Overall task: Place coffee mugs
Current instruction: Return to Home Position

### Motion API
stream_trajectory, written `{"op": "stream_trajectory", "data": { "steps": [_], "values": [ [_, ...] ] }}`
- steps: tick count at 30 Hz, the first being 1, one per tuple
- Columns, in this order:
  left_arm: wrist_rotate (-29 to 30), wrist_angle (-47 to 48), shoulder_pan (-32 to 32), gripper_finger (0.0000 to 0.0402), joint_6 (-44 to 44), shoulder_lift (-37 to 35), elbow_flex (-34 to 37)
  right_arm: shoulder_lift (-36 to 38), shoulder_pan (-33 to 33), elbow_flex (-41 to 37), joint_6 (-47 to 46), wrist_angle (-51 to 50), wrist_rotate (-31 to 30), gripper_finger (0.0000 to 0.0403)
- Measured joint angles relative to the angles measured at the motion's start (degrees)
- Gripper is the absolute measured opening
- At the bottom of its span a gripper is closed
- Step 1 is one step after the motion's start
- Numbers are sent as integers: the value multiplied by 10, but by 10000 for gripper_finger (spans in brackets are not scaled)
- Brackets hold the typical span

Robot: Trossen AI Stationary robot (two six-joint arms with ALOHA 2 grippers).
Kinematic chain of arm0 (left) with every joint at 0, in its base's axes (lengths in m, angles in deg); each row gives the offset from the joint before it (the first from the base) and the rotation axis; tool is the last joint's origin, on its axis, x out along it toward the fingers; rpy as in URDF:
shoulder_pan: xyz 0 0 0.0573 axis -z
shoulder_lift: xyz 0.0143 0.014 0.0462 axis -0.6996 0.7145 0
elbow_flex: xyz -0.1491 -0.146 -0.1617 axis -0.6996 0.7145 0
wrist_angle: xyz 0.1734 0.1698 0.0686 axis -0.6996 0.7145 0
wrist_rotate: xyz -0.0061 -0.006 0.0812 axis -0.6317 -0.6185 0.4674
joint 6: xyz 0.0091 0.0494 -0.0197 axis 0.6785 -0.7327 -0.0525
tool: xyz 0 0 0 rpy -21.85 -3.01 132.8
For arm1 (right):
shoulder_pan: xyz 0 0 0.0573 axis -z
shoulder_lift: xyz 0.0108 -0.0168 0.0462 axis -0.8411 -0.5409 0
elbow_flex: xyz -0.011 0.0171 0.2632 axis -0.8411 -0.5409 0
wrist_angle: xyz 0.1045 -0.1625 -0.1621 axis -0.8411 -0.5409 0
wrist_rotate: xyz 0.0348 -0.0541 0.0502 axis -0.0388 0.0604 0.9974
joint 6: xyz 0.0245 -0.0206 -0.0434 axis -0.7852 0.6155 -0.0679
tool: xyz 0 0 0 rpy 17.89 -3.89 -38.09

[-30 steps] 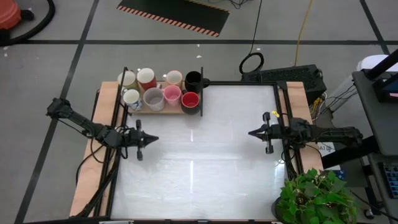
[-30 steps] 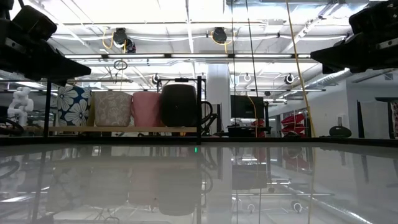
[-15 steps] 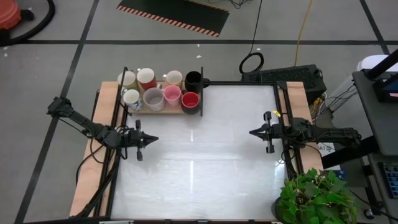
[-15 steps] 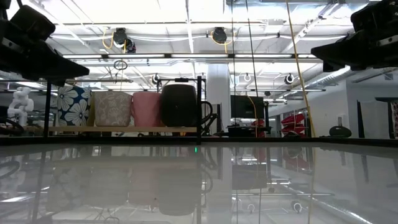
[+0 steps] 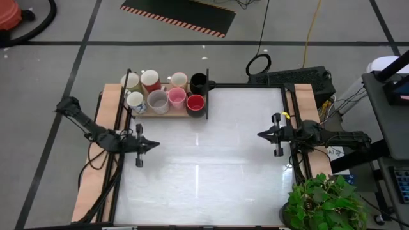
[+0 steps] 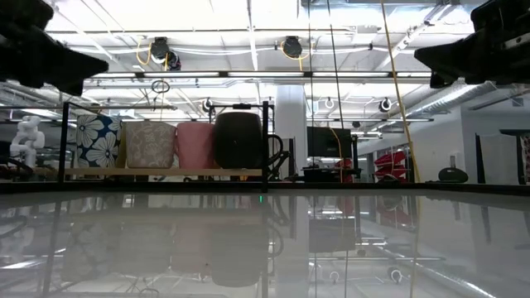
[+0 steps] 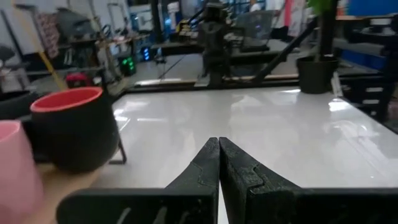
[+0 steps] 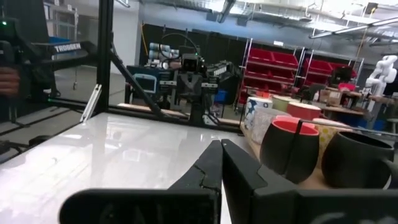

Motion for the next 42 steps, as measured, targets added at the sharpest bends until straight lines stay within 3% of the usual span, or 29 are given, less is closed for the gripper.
{"op": "stream_trajectory", "data": {
  "steps": [11,17,22,28,35,42],
  "values": [
    [-1,18,13,5,-120,-117,0,0,0,0,0,3,0,0],
    [-64,30,-24,5,-163,-167,0,0,0,0,0,5,0,0],
    [-96,90,-78,5,-115,-168,0,-1,0,0,0,4,0,0],
    [-127,97,-139,5,-55,-159,0,-1,0,0,0,3,0,0],
    [-129,98,-181,5,-57,-159,0,-1,0,0,0,2,0,0],
    [-208,104,-242,5,-42,-159,-1,-1,0,0,0,2,0,0]
  ]
}}
